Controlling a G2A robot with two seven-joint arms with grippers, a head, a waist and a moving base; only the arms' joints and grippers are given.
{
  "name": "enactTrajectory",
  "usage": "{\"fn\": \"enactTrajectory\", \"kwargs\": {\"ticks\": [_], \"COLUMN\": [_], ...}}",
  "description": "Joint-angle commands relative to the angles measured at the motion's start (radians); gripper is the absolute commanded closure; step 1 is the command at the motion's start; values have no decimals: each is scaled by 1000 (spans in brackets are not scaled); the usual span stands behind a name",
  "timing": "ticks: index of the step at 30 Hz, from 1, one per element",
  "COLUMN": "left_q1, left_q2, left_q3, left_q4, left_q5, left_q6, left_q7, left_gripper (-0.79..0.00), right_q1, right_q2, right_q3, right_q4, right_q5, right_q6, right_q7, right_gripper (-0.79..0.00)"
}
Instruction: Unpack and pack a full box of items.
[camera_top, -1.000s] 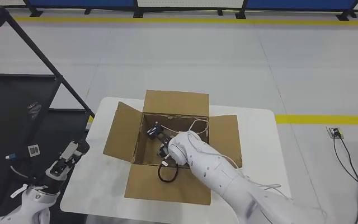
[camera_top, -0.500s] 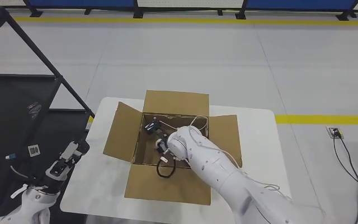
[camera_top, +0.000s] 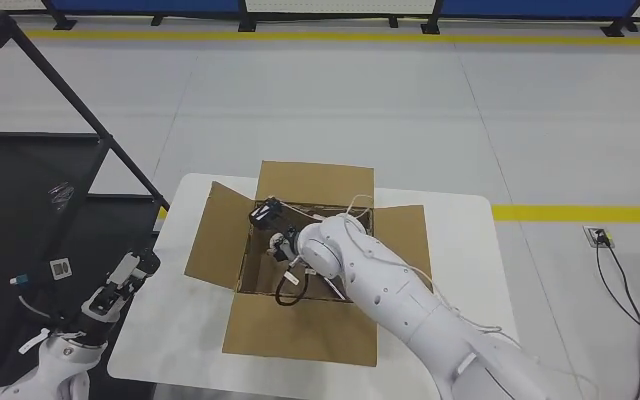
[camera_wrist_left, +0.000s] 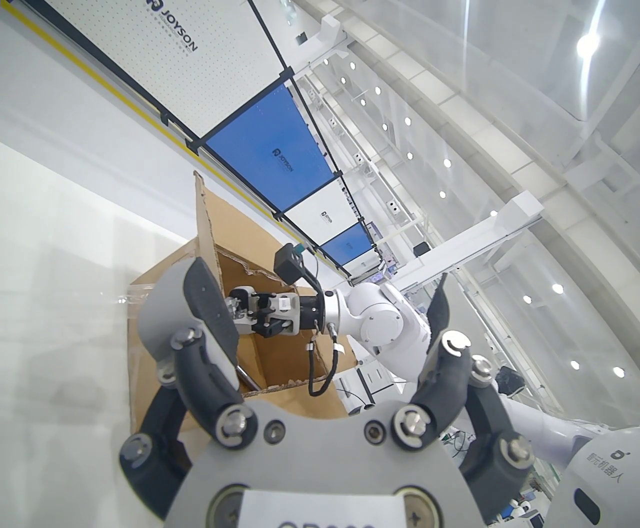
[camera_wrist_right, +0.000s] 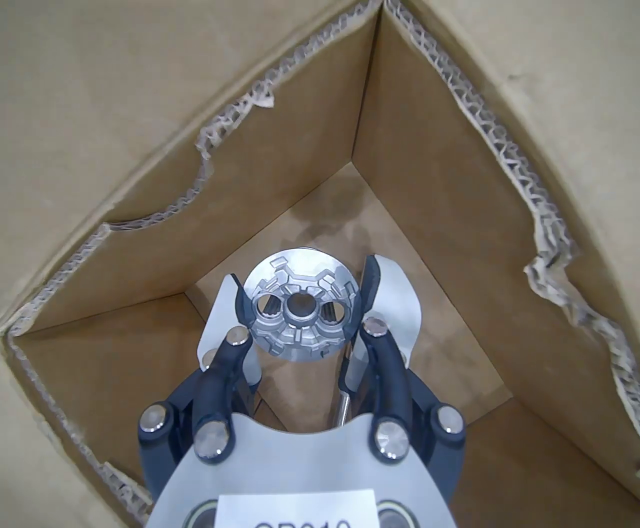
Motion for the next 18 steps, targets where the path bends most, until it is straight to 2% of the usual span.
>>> {"fn": "enactTrajectory", "kwargs": {"ticks": [1, 6, 10, 14, 18], "left_q1": [0, 0, 0, 0, 0], "left_q2": [0, 0, 0, 0, 0], "left_q3": [0, 0, 0, 0, 0], "left_q4": [0, 0, 0, 0, 0], "left_q5": [0, 0, 0, 0, 0], "left_q6": [0, 0, 0, 0, 0], "left_q7": [0, 0, 0, 0, 0], "left_gripper": [-785, -785, -785, -785, -785], "right_q1": [-39, -188, -349, -499, -618], "right_q2": [31, 124, 189, 230, 254], "right_q3": [35, 170, 312, 433, 543], "right_q4": [-113, -436, -713, -940, -1098], "right_q5": [-40, -209, -351, -475, -533], "right_q6": [37, 148, 188, 219, 235], "right_q7": [38, 173, 269, 344, 363], "right_gripper": [0, 0, 0, 0, 0]}}
